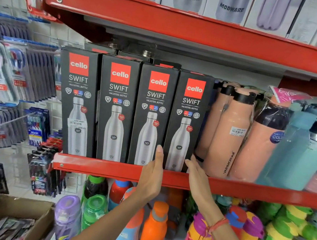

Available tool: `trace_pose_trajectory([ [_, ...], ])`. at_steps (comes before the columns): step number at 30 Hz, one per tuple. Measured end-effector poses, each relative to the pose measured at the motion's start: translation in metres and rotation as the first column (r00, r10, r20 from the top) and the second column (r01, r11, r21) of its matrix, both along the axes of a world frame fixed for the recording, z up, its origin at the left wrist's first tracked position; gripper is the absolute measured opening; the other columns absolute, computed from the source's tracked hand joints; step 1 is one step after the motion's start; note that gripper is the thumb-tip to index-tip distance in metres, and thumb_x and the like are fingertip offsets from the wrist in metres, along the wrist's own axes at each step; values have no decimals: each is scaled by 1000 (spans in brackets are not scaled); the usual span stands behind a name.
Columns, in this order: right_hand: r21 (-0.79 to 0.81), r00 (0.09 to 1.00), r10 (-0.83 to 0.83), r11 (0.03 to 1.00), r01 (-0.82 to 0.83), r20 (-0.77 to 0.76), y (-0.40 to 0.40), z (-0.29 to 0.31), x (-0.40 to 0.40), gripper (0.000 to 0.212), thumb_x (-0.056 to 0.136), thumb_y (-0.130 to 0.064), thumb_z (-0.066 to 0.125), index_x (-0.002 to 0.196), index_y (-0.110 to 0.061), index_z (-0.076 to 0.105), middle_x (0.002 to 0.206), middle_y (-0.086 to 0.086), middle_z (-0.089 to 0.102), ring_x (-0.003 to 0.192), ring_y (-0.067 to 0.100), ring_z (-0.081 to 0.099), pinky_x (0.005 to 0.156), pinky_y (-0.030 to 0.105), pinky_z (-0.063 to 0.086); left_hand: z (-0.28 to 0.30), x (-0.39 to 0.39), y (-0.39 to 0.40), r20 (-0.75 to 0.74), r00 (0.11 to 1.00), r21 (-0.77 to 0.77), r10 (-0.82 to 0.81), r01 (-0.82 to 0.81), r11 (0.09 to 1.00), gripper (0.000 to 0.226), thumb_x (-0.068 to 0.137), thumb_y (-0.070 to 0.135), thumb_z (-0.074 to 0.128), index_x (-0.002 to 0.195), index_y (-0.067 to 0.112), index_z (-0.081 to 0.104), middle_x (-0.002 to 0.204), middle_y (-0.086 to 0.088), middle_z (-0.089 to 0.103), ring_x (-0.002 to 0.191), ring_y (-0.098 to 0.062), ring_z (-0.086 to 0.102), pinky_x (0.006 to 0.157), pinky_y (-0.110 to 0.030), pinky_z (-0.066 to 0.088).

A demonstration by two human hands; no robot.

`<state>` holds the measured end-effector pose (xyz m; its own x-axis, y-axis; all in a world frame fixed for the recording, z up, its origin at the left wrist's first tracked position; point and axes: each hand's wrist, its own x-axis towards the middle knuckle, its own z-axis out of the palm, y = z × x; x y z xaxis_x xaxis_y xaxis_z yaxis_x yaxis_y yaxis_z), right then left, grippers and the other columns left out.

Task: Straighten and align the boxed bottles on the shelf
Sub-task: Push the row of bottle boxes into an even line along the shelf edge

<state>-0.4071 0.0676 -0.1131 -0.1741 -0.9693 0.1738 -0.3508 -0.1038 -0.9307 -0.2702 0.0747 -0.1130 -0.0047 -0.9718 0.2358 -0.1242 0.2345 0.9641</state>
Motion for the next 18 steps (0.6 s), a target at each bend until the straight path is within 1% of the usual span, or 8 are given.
trace_pose_trajectory([
  [4,4,1000,2,1000,-2,-1,4,4,2,59,95,-43,36,149,-22,26,158,-5,24,143,13,24,108,26,19,5,3,6,5,999,17,-39,39,999,57,62,93,9,68,44,36,72,21,43,69,7,41,71,-19,32],
  [7,32,1000,-8,999,9,-25,4,6,3,60,95,-45,32,150,-22,25,159,-5,21,143,14,24,107,29,21,10,6,9,22,997,47,-69,68,997,66,53,99,9,70,43,39,74,21,43,70,6,41,66,-18,30],
  [10,49,999,-21,999,22,-29,6,9,7,63,94,-47,31,150,-21,22,159,-6,18,143,15,23,107,30,22,12,11,11,106,992,1,-69,69,998,70,51,101,10,72,43,43,76,21,44,71,6,41,69,-21,32],
  [11,48,999,-19,999,21,-29,7,11,8,63,93,-47,31,150,-21,22,160,-6,18,143,14,23,108,31,22,11,12,11,177,983,-45,-54,62,997,70,51,101,10,71,42,42,76,21,44,71,6,41,68,-20,32],
  [13,51,999,-16,999,18,-46,12,15,11,64,93,-48,30,151,-21,23,160,-6,17,144,15,22,110,32,22,13,15,14,238,970,-86,-44,66,994,69,52,100,10,69,41,39,75,20,43,71,5,41,66,-17,30],
  [16,51,998,-26,998,30,-65,18,20,14,64,94,-48,31,151,-19,22,158,-1,24,142,17,26,108,33,24,19,16,19,172,979,2,-112,114,994,62,59,95,9,67,39,34,73,18,39,70,3,39,64,-17,29],
  [17,36,997,-41,998,44,-65,22,25,17,65,94,-47,32,151,-19,21,157,1,29,140,17,30,105,32,26,27,17,22,166,977,10,-137,137,991,60,63,93,9,67,37,32,72,17,38,71,0,40,63,-17,28],
  [18,-17,996,-47,999,46,-72,23,31,19,64,95,-46,33,151,-18,21,155,3,33,138,17,32,102,28,27,34,19,20,159,980,-16,-120,124,992,59,68,89,10,66,35,32,70,16,40,71,-3,41,62,-17,29],
])
